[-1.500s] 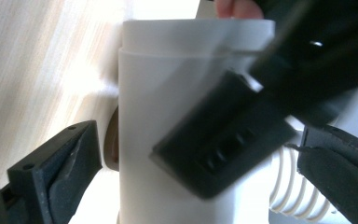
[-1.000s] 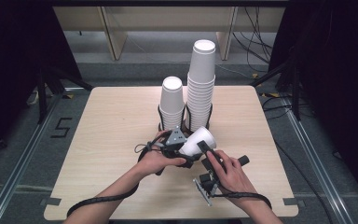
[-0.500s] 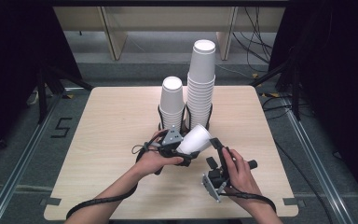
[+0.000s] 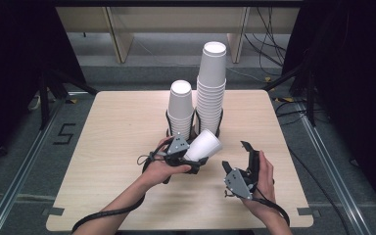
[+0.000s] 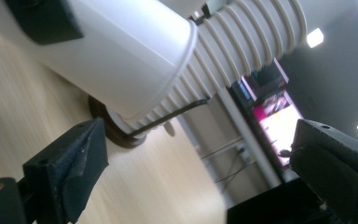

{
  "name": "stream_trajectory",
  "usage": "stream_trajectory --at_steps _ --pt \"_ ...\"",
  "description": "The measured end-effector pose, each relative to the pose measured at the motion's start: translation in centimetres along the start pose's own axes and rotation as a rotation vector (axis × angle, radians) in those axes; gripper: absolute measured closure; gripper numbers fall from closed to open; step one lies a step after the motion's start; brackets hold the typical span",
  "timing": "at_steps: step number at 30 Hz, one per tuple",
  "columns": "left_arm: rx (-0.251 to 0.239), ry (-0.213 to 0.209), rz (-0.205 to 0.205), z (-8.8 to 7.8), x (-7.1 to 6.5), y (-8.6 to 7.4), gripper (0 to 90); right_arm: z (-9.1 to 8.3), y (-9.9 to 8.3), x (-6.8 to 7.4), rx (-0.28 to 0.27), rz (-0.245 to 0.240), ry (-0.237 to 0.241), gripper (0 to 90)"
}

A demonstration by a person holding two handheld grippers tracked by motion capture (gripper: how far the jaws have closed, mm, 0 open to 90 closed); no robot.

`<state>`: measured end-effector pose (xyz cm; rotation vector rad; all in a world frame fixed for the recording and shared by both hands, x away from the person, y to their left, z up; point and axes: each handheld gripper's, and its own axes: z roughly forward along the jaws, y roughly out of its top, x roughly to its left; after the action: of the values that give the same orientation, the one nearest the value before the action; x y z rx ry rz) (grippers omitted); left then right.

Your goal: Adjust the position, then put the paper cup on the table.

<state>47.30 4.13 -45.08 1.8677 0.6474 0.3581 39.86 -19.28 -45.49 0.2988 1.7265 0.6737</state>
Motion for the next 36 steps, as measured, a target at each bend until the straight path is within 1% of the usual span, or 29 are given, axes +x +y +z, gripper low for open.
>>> stream_trajectory --at_steps 1,3,4,5,6,8,9,10,11,12,13,14,15,19,20,22,24,25,26,27,28,29,30,31,32,33,35,36 --pt "0.002 0.01 0.004 -0.1 0.0 0.0 20.2 0.1 -0.3 -0.2 0.006 0.085 0.0 5.2" --pt "-0.009 0.014 0.004 -0.2 0.0 0.1 20.1 0.1 -0.5 -0.4 0.007 0.155 -0.001 5.6" --pt "-0.008 0.021 0.011 -0.3 -0.1 0.1 20.2 0.1 -0.6 -0.4 0.008 0.218 0.007 5.7" --pt "-0.013 0.025 0.013 -0.4 -0.1 0.1 20.2 0.1 -0.6 -0.4 0.008 0.218 0.007 5.7" --pt "-0.017 0.035 0.014 -0.5 -0.1 0.2 20.2 0.2 -0.7 -0.7 0.006 0.318 0.013 5.6" --pt "-0.028 0.04 0.011 -0.6 -0.1 0.2 20.2 0.3 -0.8 -1.0 0.003 0.377 0.007 5.3" --pt "-0.033 0.043 0.011 -0.7 -0.1 0.2 20.1 0.3 -0.9 -1.0 0.004 0.402 0.005 5.1" --pt "-0.038 0.049 0.011 -0.8 -0.1 0.2 20.1 0.3 -0.9 -1.0 0.004 0.402 0.005 5.1" --pt "-0.036 0.056 0.014 -0.9 -0.2 0.2 20.1 0.3 -0.9 -1.1 0.017 0.445 0.012 4.7" --pt "-0.039 0.056 0.011 -0.9 -0.2 0.1 20.1 0.3 -0.9 -1.1 0.017 0.445 0.012 4.7" --pt "-0.042 0.057 0.004 -0.9 -0.2 0.1 20.1 0.4 -0.9 -1.2 0.032 0.431 -0.005 4.3" --pt "-0.041 0.058 0.005 -1.0 -0.2 0.0 20.1 0.4 -0.9 -1.2 0.032 0.431 -0.005 4.3" --pt "-0.052 0.056 0.002 -1.0 -0.2 0.0 20.1 0.4 -0.9 -1.2 0.033 0.438 -0.009 4.2" --pt "-0.062 0.063 -0.016 -1.0 0.0 -0.2 20.2 0.5 -1.2 -1.4 0.041 0.495 -0.01 4.0" --pt "-0.054 0.072 -0.017 -1.1 0.0 -0.2 20.1 0.6 -1.3 -1.5 0.04 0.506 -0.011 4.0" --pt "-0.056 0.079 -0.021 -1.2 0.1 -0.2 20.1 0.6 -1.3 -1.6 0.041 0.513 -0.01 4.0" --pt "-0.06 0.085 -0.024 -1.3 0.1 -0.2 20.1 0.7 -1.3 -1.8 0.043 0.544 -0.009 4.0" --pt "-0.062 0.086 -0.025 -1.3 0.1 -0.2 20.1 0.7 -1.3 -2.0 0.041 0.582 -0.003 4.0" --pt "-0.064 0.09 -0.025 -1.3 0.1 -0.2 20.1 0.7 -1.3 -2.0 0.041 0.582 -0.003 4.0" --pt "-0.078 0.088 -0.024 -1.2 0.1 -0.2 20.1 0.7 -1.3 -2.0 0.04 0.613 0.007 4.0" --pt "-0.082 0.089 -0.023 -1.2 0.1 -0.3 20.1 0.7 -1.3 -2.0 0.042 0.655 0.016 4.0" --pt "-0.086 0.093 -0.023 -1.2 0.1 -0.3 20.1 0.7 -1.4 -2.1 0.042 0.685 0.025 4.0" --pt "-0.079 0.1 -0.022 -1.3 0.0 -0.3 20.1 0.7 -1.3 -1.9 0.044 0.739 0.049 3.9" --pt "-0.087 0.101 -0.025 -1.2 -0.1 -0.3 20.1 0.8 -1.4 -1.9 0.045 0.774 0.066 3.7" --pt "-0.091 0.103 -0.026 -1.2 -0.2 -0.4 20.1 0.8 -1.5 -1.9 0.048 0.787 0.064 3.5" --pt "-0.084 0.107 -0.021 -1.2 -0.2 -0.4 20.1 0.8 -1.5 -1.9 0.046 0.832 0.073 3.2" --pt "-0.087 0.116 -0.016 -1.0 -0.3 -0.6 20.1 1.0 -1.6 -2.1 0.035 0.879 0.095 2.2" --pt "-0.09 0.118 -0.022 -0.9 -0.4 -0.7 20.1 0.8 -1.6 -2.3 0.047 0.894 0.086 1.5"
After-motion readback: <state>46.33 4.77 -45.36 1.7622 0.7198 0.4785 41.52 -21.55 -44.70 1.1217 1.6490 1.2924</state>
